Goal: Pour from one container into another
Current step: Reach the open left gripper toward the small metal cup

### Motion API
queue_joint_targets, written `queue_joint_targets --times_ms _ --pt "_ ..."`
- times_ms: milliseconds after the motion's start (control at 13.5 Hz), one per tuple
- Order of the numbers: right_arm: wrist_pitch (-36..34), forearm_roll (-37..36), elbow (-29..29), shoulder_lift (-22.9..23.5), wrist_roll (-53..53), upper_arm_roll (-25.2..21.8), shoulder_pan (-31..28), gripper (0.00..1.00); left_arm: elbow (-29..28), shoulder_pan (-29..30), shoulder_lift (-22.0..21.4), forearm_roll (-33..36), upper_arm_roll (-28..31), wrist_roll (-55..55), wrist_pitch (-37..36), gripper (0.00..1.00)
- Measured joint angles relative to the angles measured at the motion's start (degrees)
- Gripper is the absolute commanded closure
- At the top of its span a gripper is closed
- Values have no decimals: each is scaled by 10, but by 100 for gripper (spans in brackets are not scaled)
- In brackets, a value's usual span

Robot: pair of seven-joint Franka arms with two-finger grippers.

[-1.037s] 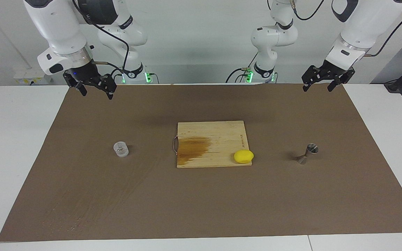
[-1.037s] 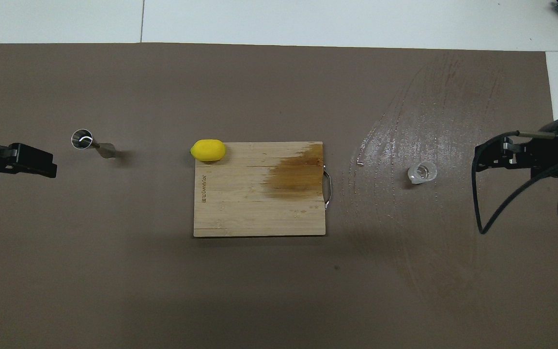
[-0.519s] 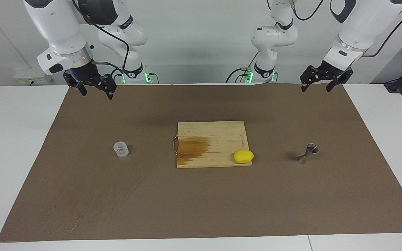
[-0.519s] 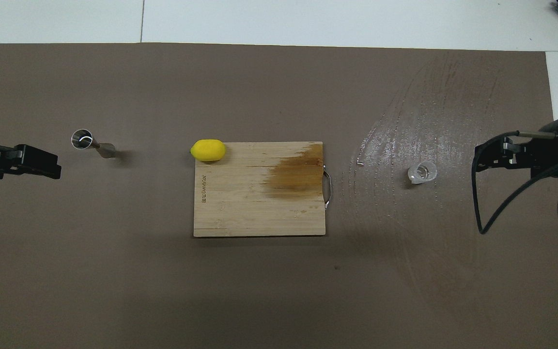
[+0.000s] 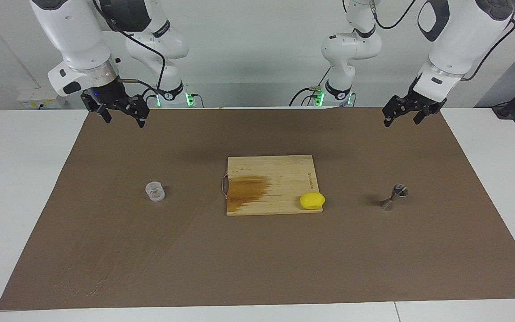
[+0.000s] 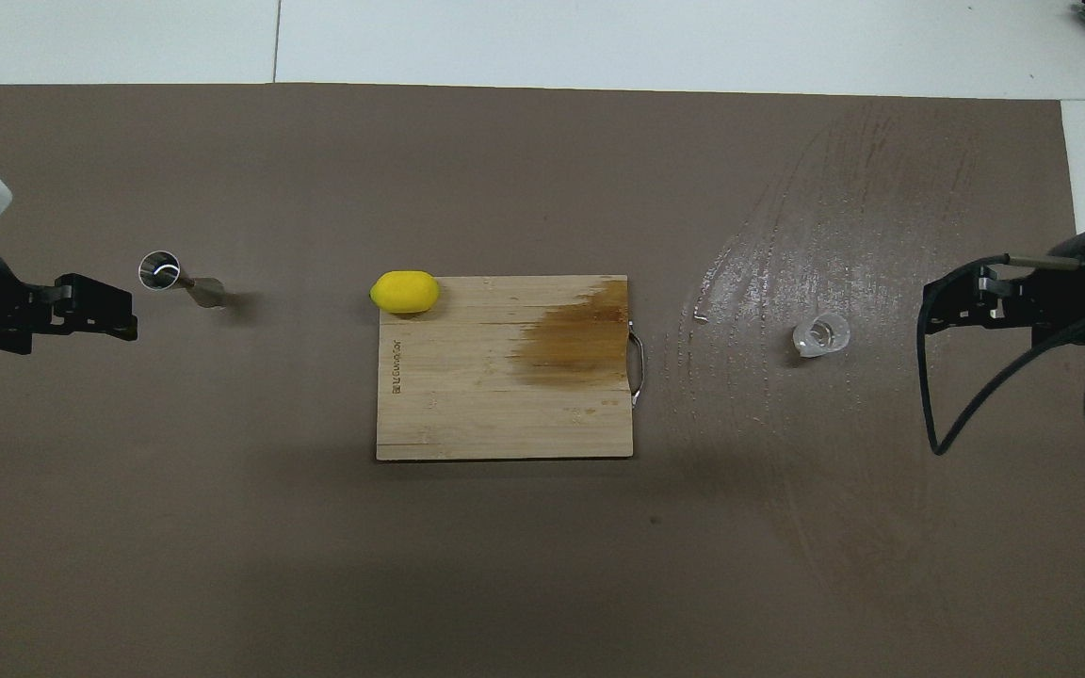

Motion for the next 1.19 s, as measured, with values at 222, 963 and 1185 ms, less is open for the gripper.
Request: queue_joint_targets --times_ms 222,963,1185 --pt "0 0 0 0 0 0 0 0 -52 24 0 -74 5 -71 21 0" --pt "0 0 0 0 0 0 0 0 -253 132 -1 -456 10 -403 263 0" --pt "0 0 0 0 0 0 0 0 -301 145 -7 -575 10 -478 348 0"
